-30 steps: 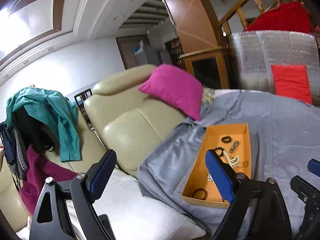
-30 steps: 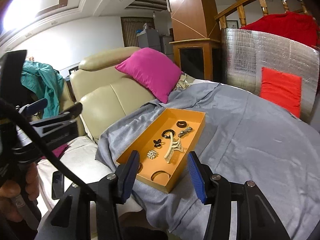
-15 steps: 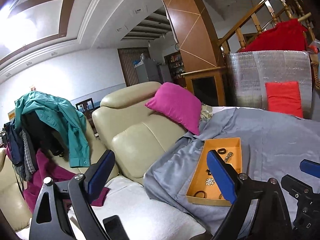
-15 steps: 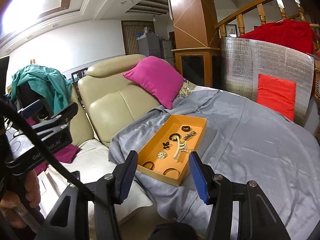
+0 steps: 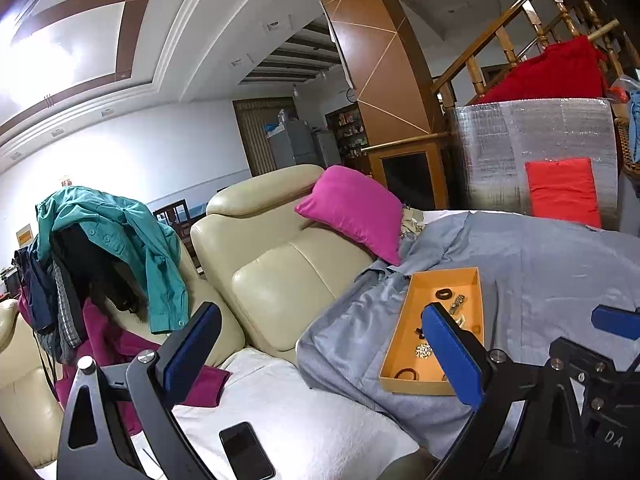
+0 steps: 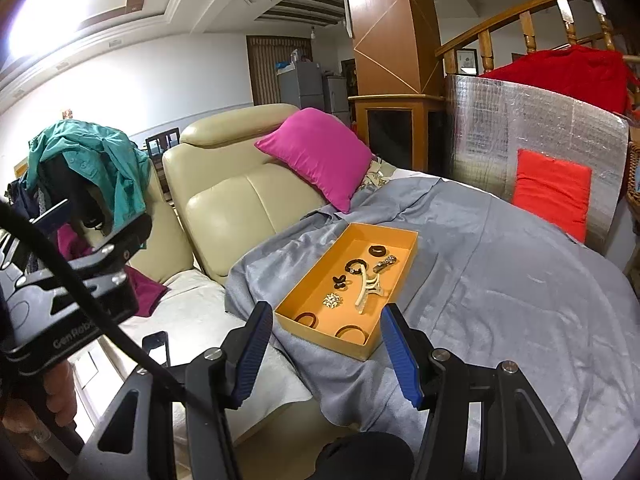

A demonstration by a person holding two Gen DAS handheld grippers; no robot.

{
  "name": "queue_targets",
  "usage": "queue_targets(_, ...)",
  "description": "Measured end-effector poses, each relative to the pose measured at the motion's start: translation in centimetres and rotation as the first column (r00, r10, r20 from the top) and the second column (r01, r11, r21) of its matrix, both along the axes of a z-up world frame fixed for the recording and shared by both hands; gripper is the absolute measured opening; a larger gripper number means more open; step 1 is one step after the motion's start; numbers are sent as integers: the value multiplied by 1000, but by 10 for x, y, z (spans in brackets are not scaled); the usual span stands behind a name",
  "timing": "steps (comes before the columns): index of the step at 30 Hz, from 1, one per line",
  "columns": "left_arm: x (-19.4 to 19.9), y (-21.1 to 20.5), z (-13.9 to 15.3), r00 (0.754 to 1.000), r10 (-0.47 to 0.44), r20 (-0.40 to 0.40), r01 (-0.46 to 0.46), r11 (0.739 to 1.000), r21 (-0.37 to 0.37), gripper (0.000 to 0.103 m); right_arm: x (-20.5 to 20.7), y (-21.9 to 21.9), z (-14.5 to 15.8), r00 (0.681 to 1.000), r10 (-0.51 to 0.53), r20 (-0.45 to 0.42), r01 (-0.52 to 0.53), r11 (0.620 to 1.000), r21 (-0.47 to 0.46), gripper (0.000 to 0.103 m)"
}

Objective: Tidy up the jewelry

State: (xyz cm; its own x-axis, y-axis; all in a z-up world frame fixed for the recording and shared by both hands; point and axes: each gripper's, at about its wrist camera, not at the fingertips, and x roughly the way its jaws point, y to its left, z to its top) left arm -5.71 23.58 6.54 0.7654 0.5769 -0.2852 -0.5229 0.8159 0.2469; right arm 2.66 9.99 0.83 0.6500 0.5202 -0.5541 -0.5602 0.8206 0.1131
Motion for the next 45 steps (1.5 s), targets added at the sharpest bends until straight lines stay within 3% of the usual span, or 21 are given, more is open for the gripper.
queue_targets(45,-1,17,-13,999,12,-45,-12,1000,-4,100,3,6,-13,999,-24,-34,23,1000,-12,60)
